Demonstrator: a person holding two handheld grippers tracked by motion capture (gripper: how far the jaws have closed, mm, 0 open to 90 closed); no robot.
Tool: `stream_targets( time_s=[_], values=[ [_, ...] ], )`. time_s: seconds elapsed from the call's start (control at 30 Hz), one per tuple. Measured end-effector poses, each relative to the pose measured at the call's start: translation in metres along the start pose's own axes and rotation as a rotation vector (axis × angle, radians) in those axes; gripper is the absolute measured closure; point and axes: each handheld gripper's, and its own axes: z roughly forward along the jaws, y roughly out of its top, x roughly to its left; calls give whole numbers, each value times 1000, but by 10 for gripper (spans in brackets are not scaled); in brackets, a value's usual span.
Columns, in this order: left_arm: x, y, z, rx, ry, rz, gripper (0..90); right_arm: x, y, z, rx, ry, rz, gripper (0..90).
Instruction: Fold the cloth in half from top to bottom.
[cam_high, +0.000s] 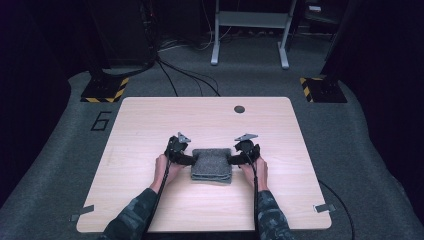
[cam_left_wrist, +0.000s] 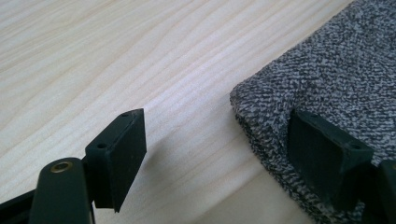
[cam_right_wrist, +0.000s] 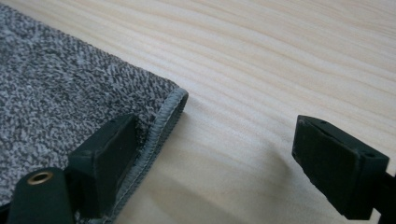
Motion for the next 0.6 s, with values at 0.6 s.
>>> stream_targets(
  time_s=[0.6],
  values=[
    [26, -16, -48, -87, 19, -81, 42, -16, -13, -44, -54, 53, 55, 90]
  ],
)
